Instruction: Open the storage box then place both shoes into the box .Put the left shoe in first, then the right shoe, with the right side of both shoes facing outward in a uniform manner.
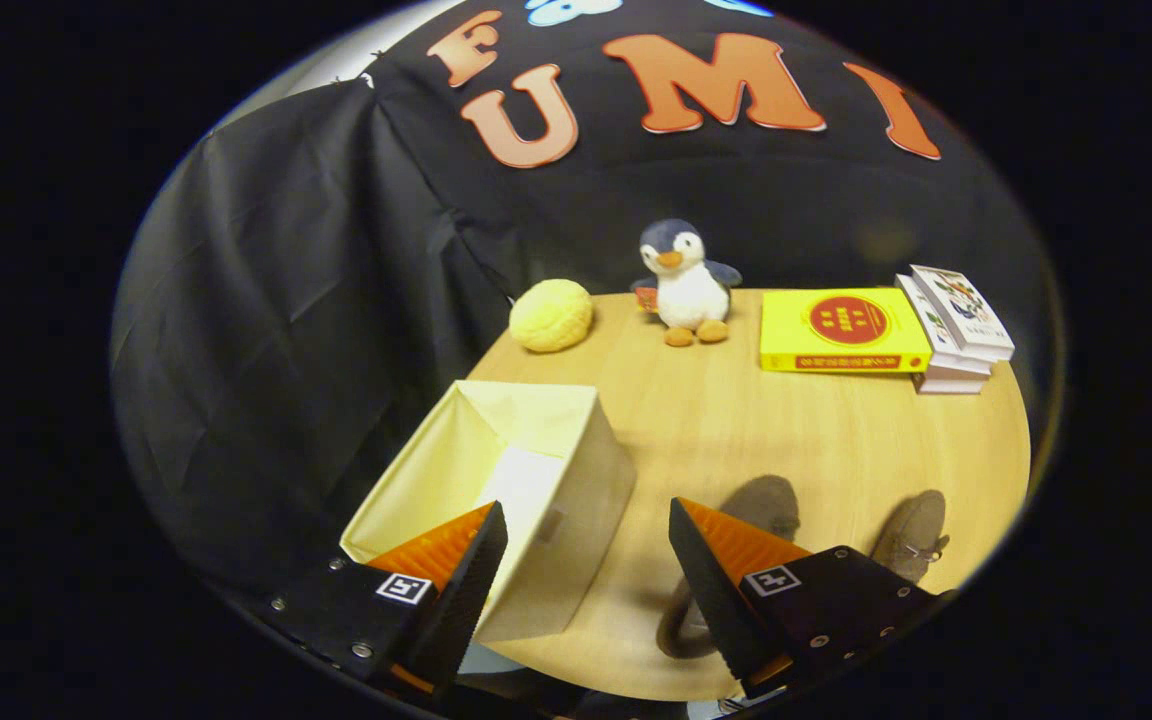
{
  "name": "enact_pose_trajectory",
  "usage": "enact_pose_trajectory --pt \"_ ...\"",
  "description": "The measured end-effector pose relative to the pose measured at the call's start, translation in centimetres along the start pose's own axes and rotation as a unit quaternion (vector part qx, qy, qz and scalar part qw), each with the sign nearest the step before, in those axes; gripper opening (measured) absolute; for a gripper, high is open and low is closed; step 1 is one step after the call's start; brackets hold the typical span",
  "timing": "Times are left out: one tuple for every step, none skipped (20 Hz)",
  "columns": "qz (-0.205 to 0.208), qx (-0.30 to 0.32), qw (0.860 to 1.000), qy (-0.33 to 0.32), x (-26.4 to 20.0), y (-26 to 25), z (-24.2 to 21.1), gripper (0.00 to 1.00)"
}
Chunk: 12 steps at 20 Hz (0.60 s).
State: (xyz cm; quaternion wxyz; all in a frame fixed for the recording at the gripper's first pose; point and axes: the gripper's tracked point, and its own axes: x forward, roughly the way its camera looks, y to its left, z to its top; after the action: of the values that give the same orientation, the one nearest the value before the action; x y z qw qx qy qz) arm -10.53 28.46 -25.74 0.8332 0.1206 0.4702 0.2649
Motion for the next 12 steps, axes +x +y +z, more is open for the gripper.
enact_pose_trajectory --pt "-0.010 0.005 1.000 0.000 -0.4 -1.0 -0.4 0.97" --pt "-0.021 0.011 1.000 0.001 -0.5 -2.2 -0.9 0.97" --pt "-0.031 0.015 0.999 0.003 -0.4 -3.3 -1.6 0.97" --pt "-0.042 0.018 0.999 0.006 -0.4 -4.4 -2.4 0.97" --pt "-0.053 0.018 0.998 0.010 -0.2 -5.4 -3.2 0.97" --pt "-0.065 0.019 0.998 0.017 0.0 -6.4 -4.0 0.96" --pt "-0.071 0.020 0.997 0.025 0.2 -7.0 -4.9 0.96" --pt "-0.075 0.021 0.997 0.030 0.2 -7.4 -5.7 0.95" --pt "-0.077 0.021 0.996 0.034 0.5 -7.8 -6.3 0.95" --pt "-0.083 0.021 0.996 0.037 0.8 -8.3 -6.8 0.93" --pt "-0.089 0.019 0.995 0.039 0.9 -8.8 -7.3 0.91" --pt "-0.099 0.016 0.994 0.040 1.3 -9.5 -7.8 0.88"
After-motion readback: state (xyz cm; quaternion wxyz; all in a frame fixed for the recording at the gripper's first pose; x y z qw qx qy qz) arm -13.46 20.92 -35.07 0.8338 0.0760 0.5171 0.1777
